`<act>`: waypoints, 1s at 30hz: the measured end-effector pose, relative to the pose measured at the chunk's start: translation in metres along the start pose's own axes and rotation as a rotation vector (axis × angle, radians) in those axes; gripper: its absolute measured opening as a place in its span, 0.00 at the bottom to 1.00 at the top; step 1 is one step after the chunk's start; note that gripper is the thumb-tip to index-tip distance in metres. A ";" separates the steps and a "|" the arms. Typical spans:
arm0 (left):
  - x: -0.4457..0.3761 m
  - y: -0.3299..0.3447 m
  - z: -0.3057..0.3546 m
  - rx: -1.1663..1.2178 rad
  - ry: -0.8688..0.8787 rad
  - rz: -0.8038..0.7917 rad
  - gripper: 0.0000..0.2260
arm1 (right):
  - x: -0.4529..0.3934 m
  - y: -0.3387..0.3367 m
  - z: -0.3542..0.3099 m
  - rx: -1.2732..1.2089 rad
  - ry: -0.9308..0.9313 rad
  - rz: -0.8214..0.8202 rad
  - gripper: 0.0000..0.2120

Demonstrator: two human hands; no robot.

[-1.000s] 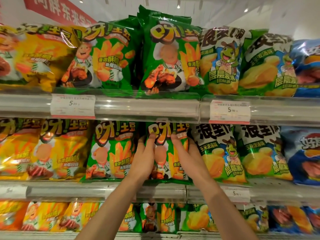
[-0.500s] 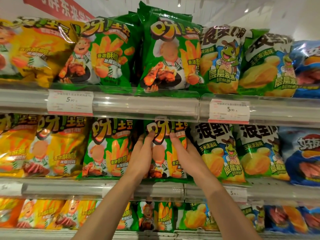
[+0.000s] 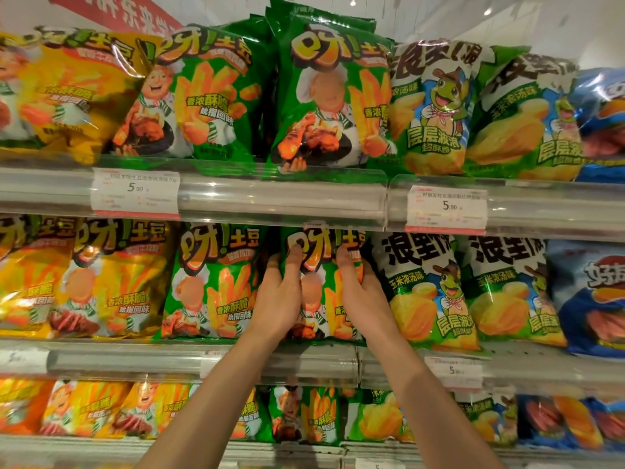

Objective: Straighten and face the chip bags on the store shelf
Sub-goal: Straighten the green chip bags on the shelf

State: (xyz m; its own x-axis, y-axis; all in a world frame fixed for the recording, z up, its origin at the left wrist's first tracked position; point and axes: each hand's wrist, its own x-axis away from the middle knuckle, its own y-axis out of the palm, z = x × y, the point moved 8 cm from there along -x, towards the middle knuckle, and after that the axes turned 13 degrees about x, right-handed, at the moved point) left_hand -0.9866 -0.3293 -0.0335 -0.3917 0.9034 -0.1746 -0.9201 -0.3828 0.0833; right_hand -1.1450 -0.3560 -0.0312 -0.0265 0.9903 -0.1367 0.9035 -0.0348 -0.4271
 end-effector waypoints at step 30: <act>0.059 -0.050 0.020 -0.239 0.318 -0.101 0.21 | 0.055 -0.033 0.030 0.123 -0.139 -0.102 0.31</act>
State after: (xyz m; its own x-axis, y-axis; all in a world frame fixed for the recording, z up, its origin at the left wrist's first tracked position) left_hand -0.9639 -0.2531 -0.0283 -0.2481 0.8481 -0.4681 -0.9154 -0.3634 -0.1733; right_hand -1.1896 -0.3044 -0.0515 -0.1815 0.9616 -0.2057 0.8342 0.0398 -0.5501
